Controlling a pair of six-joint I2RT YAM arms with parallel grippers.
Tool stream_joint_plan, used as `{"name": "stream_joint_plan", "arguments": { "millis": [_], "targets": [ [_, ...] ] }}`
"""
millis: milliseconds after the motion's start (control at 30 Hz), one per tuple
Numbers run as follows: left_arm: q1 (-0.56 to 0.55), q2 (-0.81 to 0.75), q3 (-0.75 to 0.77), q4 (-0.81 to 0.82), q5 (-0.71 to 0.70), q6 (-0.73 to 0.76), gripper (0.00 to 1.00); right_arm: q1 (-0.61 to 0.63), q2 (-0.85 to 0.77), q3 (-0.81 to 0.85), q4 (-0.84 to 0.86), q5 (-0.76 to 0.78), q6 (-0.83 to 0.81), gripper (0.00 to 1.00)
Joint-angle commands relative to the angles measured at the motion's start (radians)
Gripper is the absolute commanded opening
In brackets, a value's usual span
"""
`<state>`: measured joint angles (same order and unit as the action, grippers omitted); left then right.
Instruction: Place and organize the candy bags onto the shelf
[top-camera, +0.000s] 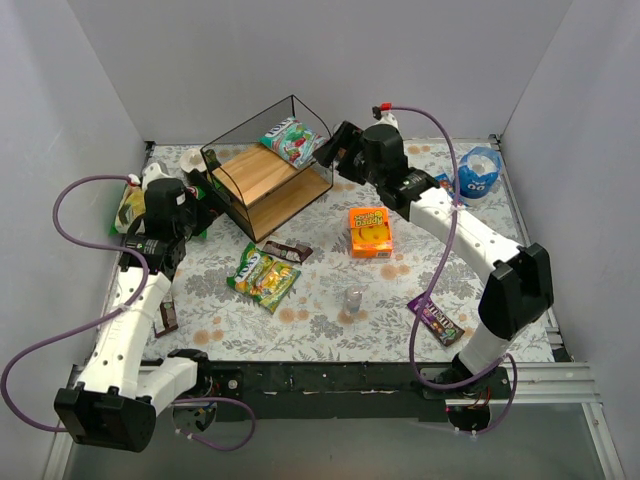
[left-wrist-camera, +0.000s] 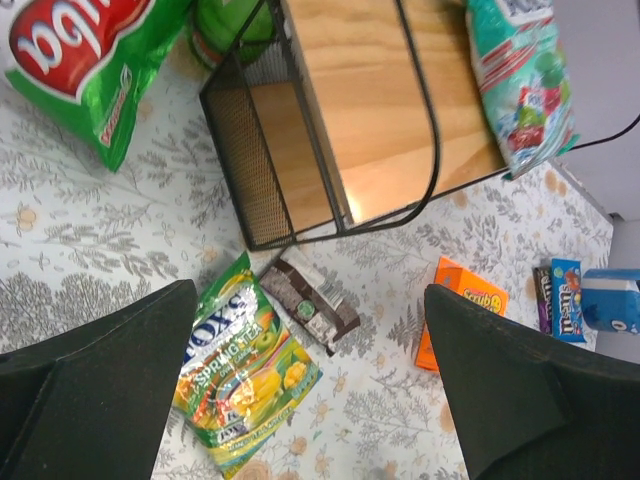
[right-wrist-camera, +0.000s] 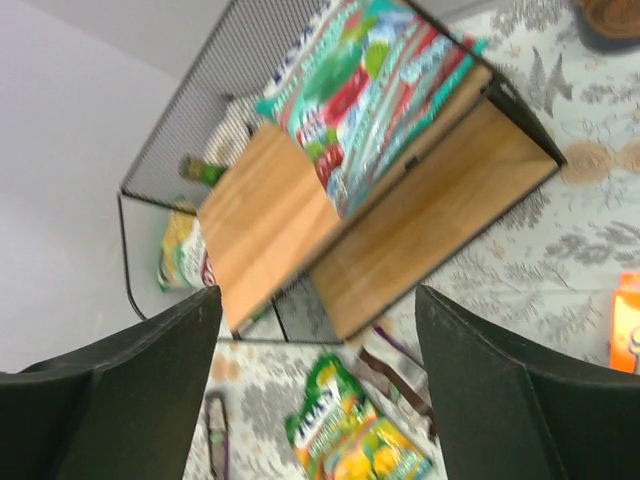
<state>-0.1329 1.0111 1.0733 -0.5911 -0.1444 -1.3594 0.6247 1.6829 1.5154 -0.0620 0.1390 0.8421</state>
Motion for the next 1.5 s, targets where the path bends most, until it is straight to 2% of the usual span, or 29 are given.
{"name": "stream_joint_plan", "arguments": {
  "millis": [0, 67, 200, 400, 500, 633, 733, 933, 1200, 1467],
  "targets": [
    [-0.002, -0.022, -0.071, -0.004, 0.064, -0.069, 0.98, 0.052, -0.034, -0.023, -0.139, -0.131, -0.145, 0.82],
    [-0.002, -0.013, -0.104, -0.010, 0.072, -0.087, 0.98, 0.104, -0.016, -0.021, -0.217, -0.127, -0.161, 0.81],
    [-0.002, 0.020, -0.141, -0.021, 0.074, -0.115, 0.98, 0.177, -0.003, -0.102, -0.222, -0.130, -0.118, 0.80],
    [-0.002, 0.086, -0.214, 0.010, 0.115, -0.129, 0.98, 0.196, -0.009, -0.254, -0.170, -0.131, 0.145, 0.81],
    [-0.002, 0.115, -0.257, 0.037, 0.138, -0.129, 0.98, 0.207, 0.027, -0.221, -0.157, -0.174, 0.235, 0.81],
    [-0.002, 0.145, -0.314, 0.115, 0.175, -0.133, 0.98, 0.250, 0.116, -0.112, -0.255, -0.168, 0.305, 0.82],
    [-0.002, 0.173, -0.345, 0.148, 0.183, -0.124, 0.98, 0.277, 0.156, -0.101, -0.283, -0.167, 0.373, 0.82],
    [-0.002, 0.182, -0.410, 0.171, 0.192, -0.104, 0.89, 0.309, 0.173, -0.130, -0.329, -0.159, 0.459, 0.81],
    [-0.002, 0.202, -0.473, 0.197, 0.210, -0.106, 0.76, 0.345, 0.239, -0.104, -0.409, -0.168, 0.482, 0.77],
    [-0.002, 0.221, -0.469, 0.185, 0.210, -0.070, 0.65, 0.357, 0.253, -0.161, -0.309, -0.144, 0.502, 0.74]
  ]
}}
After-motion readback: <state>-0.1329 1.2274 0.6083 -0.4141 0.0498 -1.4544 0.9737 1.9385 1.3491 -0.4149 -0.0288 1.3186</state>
